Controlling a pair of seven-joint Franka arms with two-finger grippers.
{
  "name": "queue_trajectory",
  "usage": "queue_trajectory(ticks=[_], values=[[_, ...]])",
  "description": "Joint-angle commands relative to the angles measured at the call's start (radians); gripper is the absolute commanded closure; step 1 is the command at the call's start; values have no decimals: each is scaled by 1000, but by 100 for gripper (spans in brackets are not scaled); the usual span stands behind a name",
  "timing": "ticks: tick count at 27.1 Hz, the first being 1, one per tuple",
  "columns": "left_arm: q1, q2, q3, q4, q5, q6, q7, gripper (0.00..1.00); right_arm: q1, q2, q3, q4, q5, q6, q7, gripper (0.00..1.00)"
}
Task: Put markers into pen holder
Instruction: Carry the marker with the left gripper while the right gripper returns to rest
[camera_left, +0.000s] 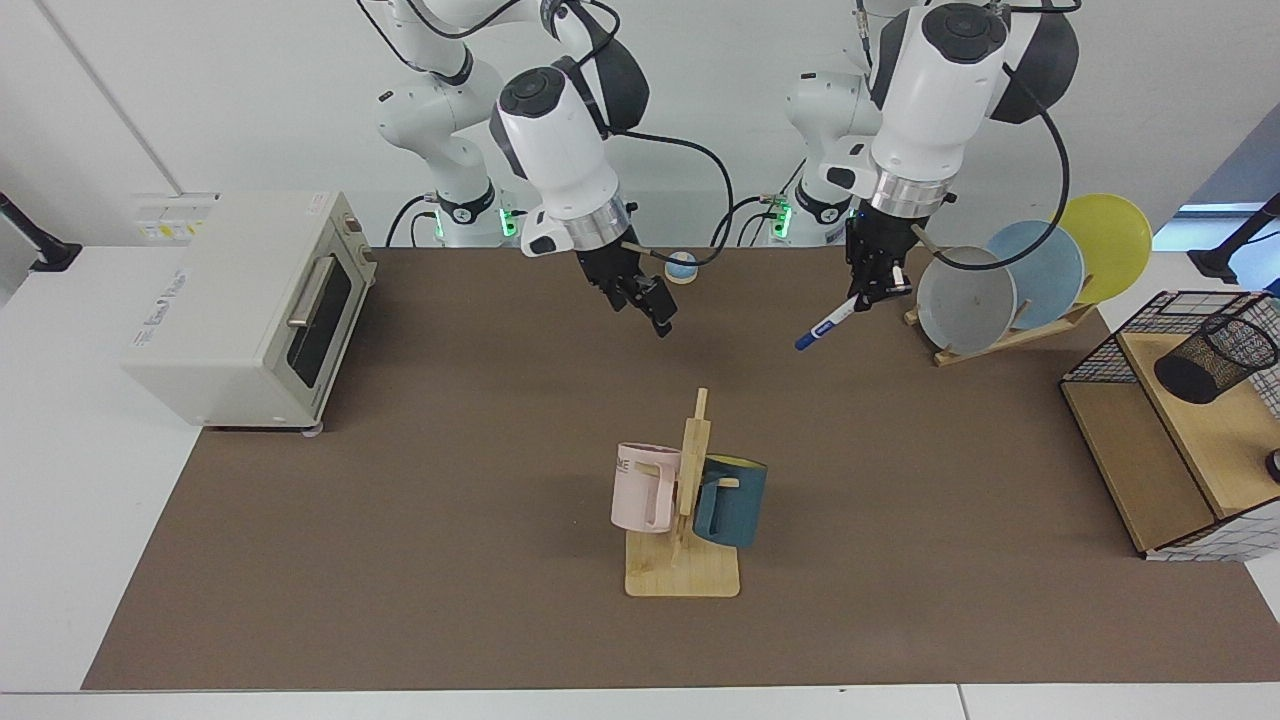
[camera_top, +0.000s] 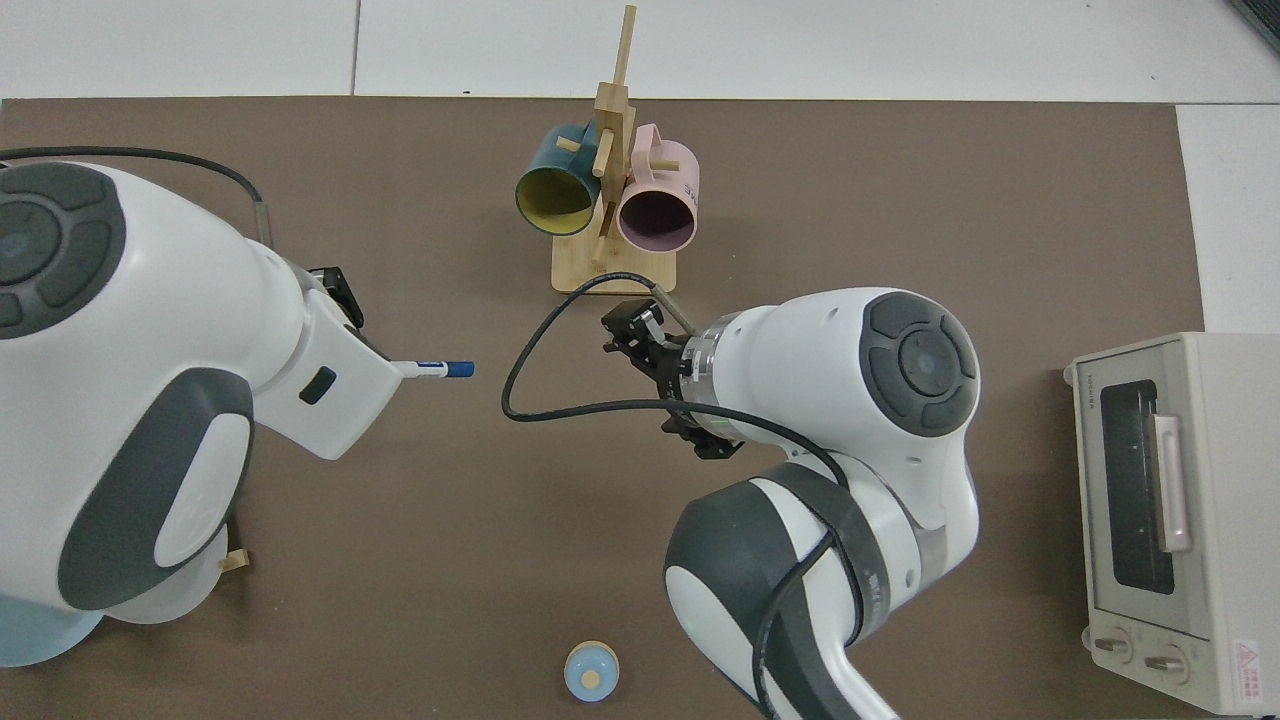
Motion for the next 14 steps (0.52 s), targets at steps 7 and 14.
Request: queue_trajectory(ticks=[7,14], values=[[-2,-5,159,5,131,-25,10,100,-150,-101,6,-44,-172,-164,-389,0],[-2,-8,317,5,217,-45,24,100,-231,-120,6,-41,-258,-193,-616,0]])
